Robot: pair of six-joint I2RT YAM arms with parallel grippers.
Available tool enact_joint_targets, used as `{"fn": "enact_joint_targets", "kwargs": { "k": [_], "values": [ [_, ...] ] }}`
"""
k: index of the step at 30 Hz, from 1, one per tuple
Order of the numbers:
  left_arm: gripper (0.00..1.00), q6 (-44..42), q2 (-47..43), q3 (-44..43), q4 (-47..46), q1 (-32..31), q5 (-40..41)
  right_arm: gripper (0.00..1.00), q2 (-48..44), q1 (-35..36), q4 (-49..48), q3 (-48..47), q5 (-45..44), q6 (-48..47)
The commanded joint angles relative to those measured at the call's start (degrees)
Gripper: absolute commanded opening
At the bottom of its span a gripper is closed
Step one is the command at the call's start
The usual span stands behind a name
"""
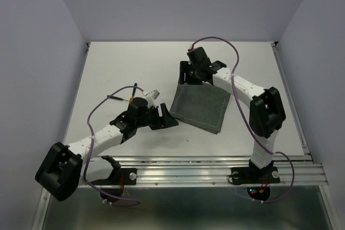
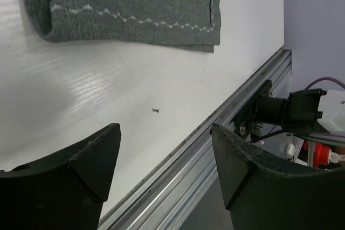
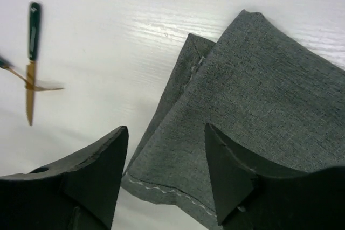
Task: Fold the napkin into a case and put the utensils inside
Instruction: Turn over the upper triangle folded napkin at the center of the board.
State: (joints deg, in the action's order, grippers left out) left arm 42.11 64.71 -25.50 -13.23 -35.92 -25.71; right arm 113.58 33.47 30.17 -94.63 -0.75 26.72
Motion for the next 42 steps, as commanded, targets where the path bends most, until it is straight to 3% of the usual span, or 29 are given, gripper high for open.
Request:
{"fn": "enact_joint_targets", "kwargs": {
  "k": [1, 5, 9, 10, 12, 14, 19, 26, 35, 42],
  "values": [
    [0.76, -2.6, -1.7, -5.5, 3.3, 1.4, 2.3, 0.61, -9.8, -1.6, -4.0, 7.2, -5.1, 4.1],
    [0.63, -3.8, 5.0, -11.6, 4.5, 2.4, 3.5, 0.48, -18.4, -3.7, -4.2, 17.6, -7.3, 6.3],
    [0.37, -5.2, 12.5, -19.2, 3.5, 2.4, 3.5, 0.24, -28.0, -5.1, -4.0, 28.6, -7.4, 8.9],
    [0.31, -5.8, 13.9, -20.5, 3.6, 2.6, 3.7, 0.21, -29.2, -5.1, -3.9, 30.5, -7.4, 9.3],
    [0.08, -7.4, 18.6, -24.2, 4.4, 2.7, 4.2, 0.15, -31.9, -5.1, -4.0, 35.6, -6.0, 11.2],
    [0.0, -8.7, 23.0, -26.8, 5.8, 2.7, 4.4, 0.13, -33.4, -5.1, -4.1, 38.5, -4.7, 12.5],
    [0.0, -10.5, 27.4, -28.8, 8.0, 2.8, 5.7, 0.12, -36.9, -5.1, -6.5, 46.6, -0.7, 15.5],
    [0.0, -9.2, 28.8, -21.5, 5.4, 2.7, 4.3, 0.12, -38.2, -5.1, -8.4, 53.9, 0.3, 17.2],
    [0.0, -7.5, 29.4, -16.1, 2.0, -1.1, 4.3, 0.13, -39.5, -5.1, -6.6, 58.2, 0.2, 16.5],
    [0.0, -4.2, 27.8, -11.5, 0.0, -6.1, 4.8, 0.14, -43.7, -5.1, 0.1, 58.3, -2.1, 15.1]
  ]
}}
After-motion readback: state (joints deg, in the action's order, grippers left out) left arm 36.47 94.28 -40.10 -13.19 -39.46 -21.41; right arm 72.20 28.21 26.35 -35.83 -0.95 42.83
